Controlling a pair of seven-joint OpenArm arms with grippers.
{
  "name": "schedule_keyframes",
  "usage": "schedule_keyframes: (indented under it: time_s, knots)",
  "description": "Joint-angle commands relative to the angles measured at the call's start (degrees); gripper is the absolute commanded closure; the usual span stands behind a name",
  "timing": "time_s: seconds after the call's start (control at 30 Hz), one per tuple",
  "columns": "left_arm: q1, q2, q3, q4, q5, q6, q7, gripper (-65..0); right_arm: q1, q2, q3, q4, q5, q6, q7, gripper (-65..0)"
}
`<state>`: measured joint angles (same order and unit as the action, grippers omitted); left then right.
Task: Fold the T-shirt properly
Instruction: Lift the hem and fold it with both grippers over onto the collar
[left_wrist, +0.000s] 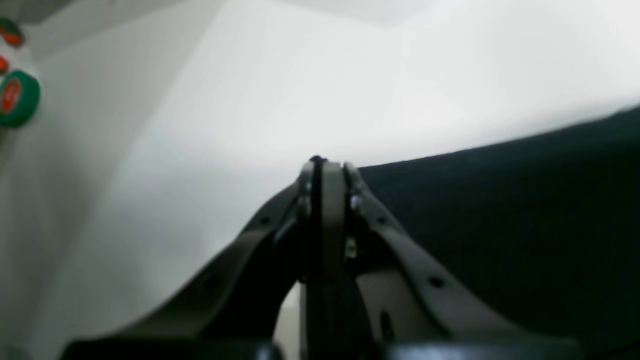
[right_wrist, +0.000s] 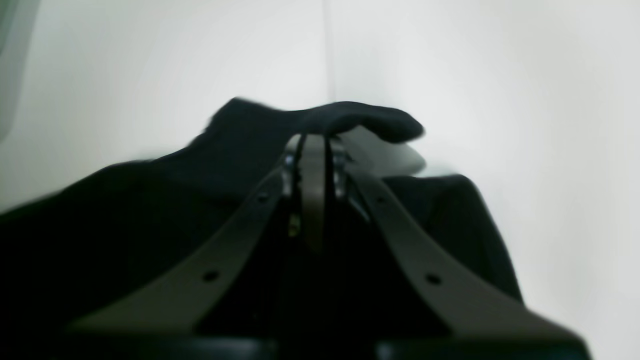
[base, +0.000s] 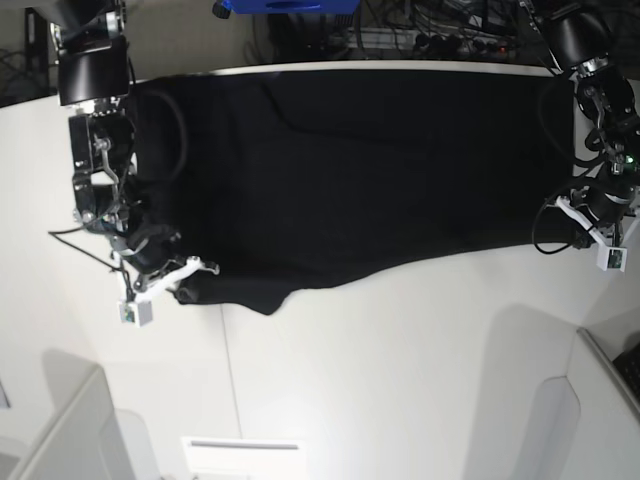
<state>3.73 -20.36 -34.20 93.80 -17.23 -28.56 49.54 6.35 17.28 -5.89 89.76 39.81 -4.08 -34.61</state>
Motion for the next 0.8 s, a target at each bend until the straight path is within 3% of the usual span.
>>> schedule_keyframes:
  time_s: [0.0,0.17,0.37,0.77]
  knots:
    - [-0.08,-1.22,-0.4,2.24,-0.39,0.12,-1.23,0.0,0.38,0.7,0.4,1.98,0.06,0.08,0.9,0.0]
    - [3.17,-1.13,-1.54,6.2,-1.54,0.12,-1.23,0.0,-4.02,0.7,3.21,5.76,0.06,-0.01,0.02,0.0]
    - [8.36,-1.75,-5.94,6.9,-11.64,0.2,-1.14,0.0,-8.42,0.61,7.78,11.04,0.06,-0.01,-2.36,0.0]
    - [13.72,-1.57,-6.2,11.92,-12.08,0.12,-1.14,0.0,-17.12,0.61,13.85,19.83,0.41,0.08,-4.73,0.0]
